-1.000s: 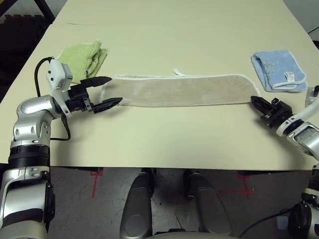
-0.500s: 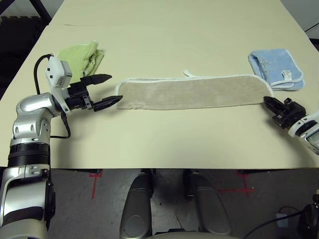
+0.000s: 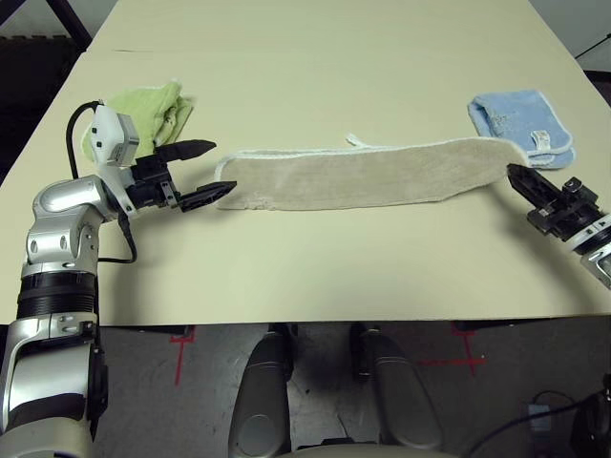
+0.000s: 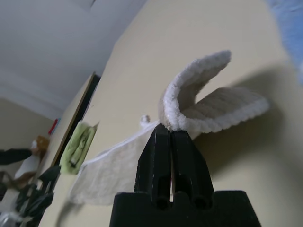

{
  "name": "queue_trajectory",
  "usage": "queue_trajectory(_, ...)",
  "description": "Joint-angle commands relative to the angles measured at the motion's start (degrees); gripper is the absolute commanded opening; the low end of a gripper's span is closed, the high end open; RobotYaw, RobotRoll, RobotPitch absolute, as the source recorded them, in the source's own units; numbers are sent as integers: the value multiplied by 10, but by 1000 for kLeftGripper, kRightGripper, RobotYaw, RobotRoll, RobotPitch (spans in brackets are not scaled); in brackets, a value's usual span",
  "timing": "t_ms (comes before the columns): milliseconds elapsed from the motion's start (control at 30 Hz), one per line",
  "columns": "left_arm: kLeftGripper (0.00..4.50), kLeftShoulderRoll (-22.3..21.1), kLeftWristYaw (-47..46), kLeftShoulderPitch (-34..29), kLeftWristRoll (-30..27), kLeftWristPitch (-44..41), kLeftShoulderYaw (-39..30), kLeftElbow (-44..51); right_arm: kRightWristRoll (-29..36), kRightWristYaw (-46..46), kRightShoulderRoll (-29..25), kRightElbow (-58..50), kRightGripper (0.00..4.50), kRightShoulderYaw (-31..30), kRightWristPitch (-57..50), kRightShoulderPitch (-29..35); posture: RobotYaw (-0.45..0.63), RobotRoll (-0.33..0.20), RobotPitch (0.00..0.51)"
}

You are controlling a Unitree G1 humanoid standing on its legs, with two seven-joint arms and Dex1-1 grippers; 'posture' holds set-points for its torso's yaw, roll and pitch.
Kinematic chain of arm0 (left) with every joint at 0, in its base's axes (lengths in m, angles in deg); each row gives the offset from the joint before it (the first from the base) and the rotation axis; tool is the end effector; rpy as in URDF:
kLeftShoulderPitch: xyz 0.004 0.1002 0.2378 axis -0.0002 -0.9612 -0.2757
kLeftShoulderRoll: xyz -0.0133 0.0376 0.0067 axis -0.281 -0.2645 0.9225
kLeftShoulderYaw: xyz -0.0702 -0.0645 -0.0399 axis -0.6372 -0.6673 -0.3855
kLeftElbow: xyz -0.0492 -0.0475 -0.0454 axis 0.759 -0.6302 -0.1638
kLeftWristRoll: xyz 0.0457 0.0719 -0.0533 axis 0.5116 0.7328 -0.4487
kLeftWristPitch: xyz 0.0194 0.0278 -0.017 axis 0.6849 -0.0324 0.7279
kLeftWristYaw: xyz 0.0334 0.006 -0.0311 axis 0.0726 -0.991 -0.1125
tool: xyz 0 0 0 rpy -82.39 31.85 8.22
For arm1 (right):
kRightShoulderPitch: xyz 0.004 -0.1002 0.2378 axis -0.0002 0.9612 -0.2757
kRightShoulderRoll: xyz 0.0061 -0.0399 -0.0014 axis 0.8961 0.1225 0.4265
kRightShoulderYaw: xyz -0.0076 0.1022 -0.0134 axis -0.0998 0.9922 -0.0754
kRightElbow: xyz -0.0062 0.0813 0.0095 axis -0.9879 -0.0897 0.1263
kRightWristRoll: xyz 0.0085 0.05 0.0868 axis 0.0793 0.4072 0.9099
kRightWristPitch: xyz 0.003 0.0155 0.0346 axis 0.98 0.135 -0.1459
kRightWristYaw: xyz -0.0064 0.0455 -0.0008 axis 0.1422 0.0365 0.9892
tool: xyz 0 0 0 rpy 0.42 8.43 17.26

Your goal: Fold the towel and set it aside.

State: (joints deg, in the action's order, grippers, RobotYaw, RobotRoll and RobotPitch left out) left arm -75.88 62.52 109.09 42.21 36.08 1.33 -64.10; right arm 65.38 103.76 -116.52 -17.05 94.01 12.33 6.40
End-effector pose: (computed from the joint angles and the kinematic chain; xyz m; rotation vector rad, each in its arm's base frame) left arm 0.2840 0.3141 0.2047 0.3465 -0.1132 -0.9736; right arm 0.2263 -0.3021 0.1568 0.8005 0.0123 0.5095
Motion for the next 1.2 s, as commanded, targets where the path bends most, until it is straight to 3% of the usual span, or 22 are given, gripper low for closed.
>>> queue_trajectory(33,4500,3,5,2,4,-2,9,-6,-6,34,-17,-30,26,-38,-6,-8,-91,0,248)
queue_trajectory(267,4500,3,4,0,3,-4,9,-3,-50,101,-35,-43,26,-121,18,-51,-79,0,247)
queue_trajectory(633,4500,1,1,-5,2,-10,7,7,-216,243,-101,-55,26,-289,91,-88,-67,0,249)
queue_trajectory(1200,4500,-1,-2,-18,-1,-17,3,20,-264,222,-91,-85,26,-368,-2,-125,-53,0,255)
